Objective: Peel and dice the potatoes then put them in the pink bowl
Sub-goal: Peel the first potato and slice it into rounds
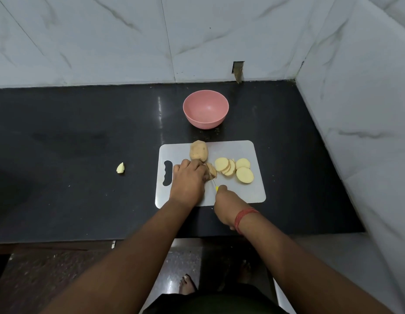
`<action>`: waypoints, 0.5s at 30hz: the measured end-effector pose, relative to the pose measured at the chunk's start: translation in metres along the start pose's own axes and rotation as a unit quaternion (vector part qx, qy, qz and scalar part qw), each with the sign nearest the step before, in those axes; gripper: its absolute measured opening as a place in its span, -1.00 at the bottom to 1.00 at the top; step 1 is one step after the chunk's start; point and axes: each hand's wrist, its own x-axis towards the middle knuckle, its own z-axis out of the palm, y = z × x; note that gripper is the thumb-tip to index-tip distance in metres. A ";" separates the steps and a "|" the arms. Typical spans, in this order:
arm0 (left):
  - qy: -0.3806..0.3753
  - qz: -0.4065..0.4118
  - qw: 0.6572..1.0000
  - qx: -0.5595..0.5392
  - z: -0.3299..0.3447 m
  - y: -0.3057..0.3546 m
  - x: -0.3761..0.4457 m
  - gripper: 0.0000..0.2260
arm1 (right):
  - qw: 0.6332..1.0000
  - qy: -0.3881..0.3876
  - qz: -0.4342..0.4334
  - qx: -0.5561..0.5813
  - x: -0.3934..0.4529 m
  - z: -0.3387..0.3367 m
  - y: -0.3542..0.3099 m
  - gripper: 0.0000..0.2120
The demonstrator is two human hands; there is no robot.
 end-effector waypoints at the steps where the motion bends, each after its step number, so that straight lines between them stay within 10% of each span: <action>1: -0.002 0.001 1.000 0.001 0.000 0.000 0.000 -0.96 | 1.000 0.000 0.003 0.002 0.000 0.000 -0.002 -0.67; 15: -0.049 -0.035 0.997 0.054 -0.008 0.007 0.002 -0.86 | 0.999 -0.024 -0.003 -0.025 -0.023 0.006 0.017 -0.73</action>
